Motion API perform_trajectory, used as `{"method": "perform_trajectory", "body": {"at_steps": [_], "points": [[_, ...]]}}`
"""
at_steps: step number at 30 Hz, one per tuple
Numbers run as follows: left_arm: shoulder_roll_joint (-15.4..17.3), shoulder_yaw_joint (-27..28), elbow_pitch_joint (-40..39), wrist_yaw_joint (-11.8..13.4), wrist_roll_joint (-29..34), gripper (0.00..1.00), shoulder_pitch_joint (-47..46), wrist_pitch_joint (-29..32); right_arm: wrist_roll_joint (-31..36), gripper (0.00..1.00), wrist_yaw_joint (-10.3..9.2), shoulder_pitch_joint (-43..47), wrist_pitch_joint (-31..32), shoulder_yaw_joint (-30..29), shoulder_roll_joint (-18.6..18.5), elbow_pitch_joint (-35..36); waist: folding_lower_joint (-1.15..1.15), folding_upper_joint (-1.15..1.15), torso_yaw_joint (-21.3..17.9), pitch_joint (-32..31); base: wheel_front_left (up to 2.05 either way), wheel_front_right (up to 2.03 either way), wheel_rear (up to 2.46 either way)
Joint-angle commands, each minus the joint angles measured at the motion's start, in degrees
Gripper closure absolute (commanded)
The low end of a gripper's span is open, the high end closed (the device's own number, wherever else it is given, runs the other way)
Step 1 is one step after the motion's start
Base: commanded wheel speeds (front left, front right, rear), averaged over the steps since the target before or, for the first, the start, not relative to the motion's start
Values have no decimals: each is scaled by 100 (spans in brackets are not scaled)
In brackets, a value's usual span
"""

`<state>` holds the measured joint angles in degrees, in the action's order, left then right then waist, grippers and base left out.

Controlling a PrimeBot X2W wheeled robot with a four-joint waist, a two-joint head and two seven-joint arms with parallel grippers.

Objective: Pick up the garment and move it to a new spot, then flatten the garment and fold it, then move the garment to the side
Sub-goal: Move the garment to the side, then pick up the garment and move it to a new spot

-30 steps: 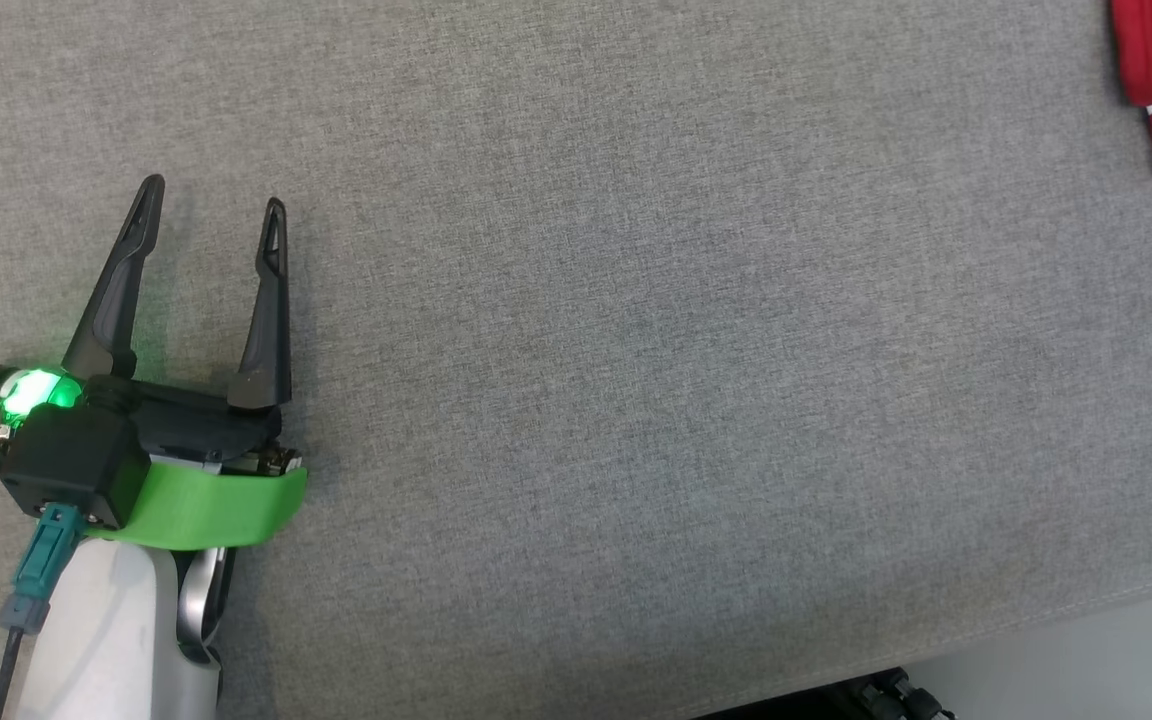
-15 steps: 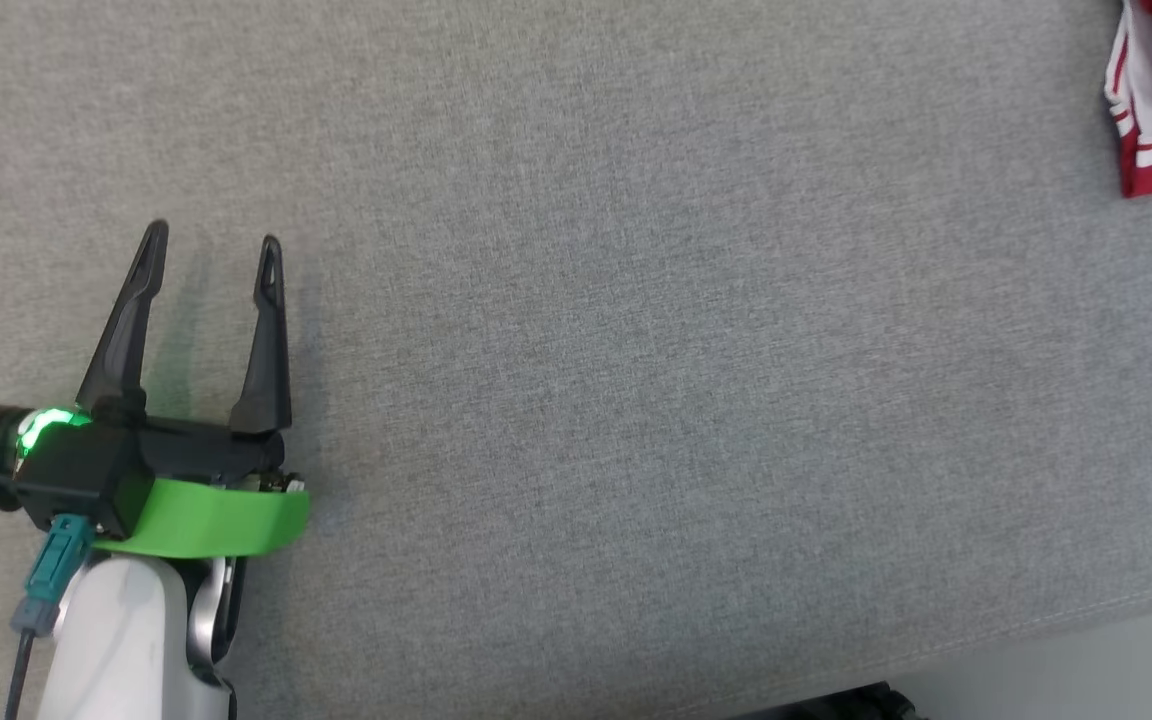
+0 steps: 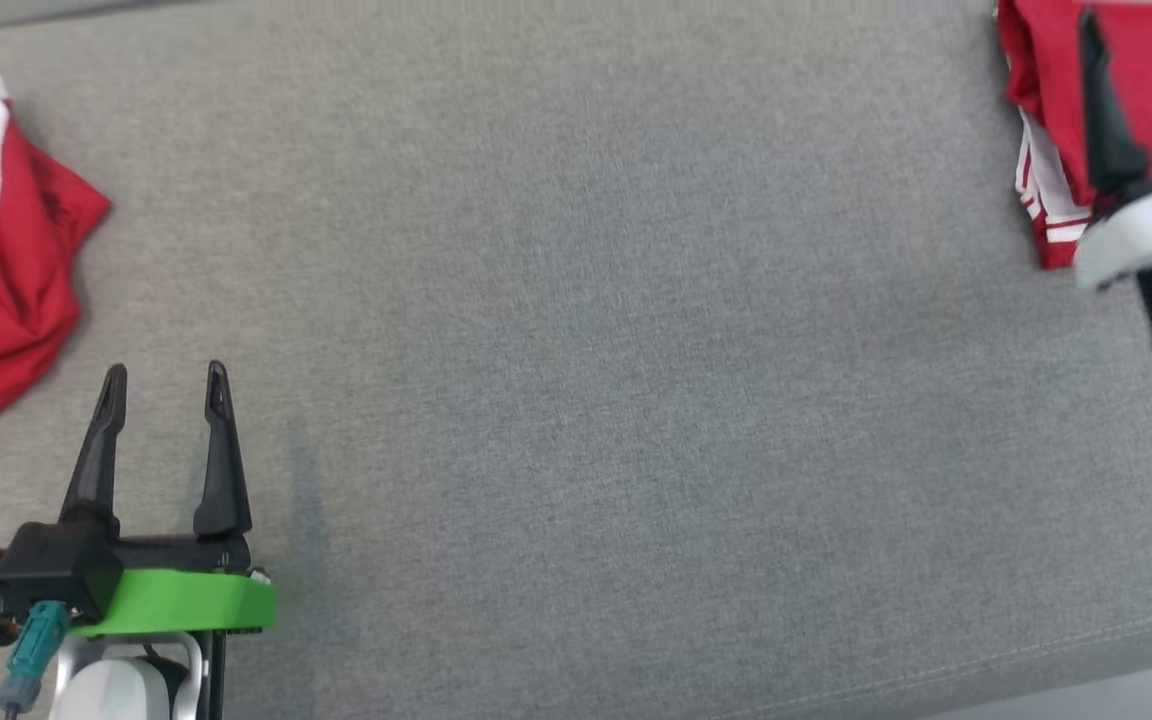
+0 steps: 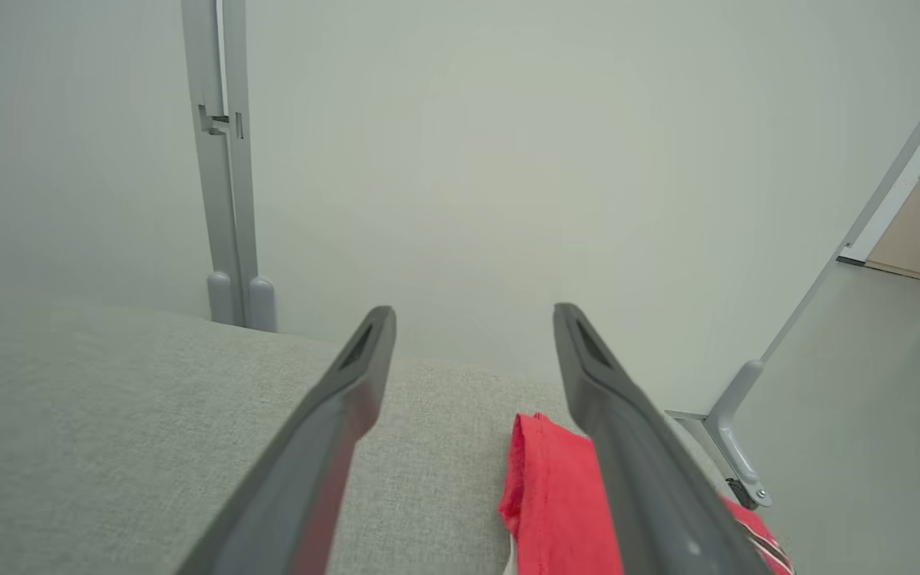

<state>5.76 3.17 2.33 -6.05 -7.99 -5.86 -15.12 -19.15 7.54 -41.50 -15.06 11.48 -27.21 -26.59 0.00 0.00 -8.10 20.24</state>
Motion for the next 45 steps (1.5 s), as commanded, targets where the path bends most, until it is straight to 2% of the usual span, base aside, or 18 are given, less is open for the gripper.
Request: {"method": "perform_trajectory", "body": {"at_steps": [1, 13, 21, 32, 45], "points": [[-34, 30, 60, -18, -19, 0, 120, 0, 72, 0, -11, 367, -13, -120, 127, 142, 0, 0, 282, -565, 0, 0, 0], [-175, -6, 531, -89, -7, 0, 470, 0, 287, 0, -11, 2666, -15, -949, 1143, 1242, 0, 0, 765, -1377, 0, 0, 0], [-201, -21, 706, -109, 49, 0, 642, -1, 294, 0, -11, 3666, -15, -1018, 1687, 1704, 0, 0, 880, -1732, 0, 0, 0], [-207, -10, 833, -138, 92, 0, 811, -1, 574, 0, -11, 4498, -15, -1086, 2093, 2123, 0, 0, 952, -2003, 0, 0, 0], [-137, 26, 928, -142, 136, 0, 762, -1, 617, 0, -11, 4637, -15, -1083, 2247, 2116, 0, 0, 953, -2064, 0, 0, 0]]}}
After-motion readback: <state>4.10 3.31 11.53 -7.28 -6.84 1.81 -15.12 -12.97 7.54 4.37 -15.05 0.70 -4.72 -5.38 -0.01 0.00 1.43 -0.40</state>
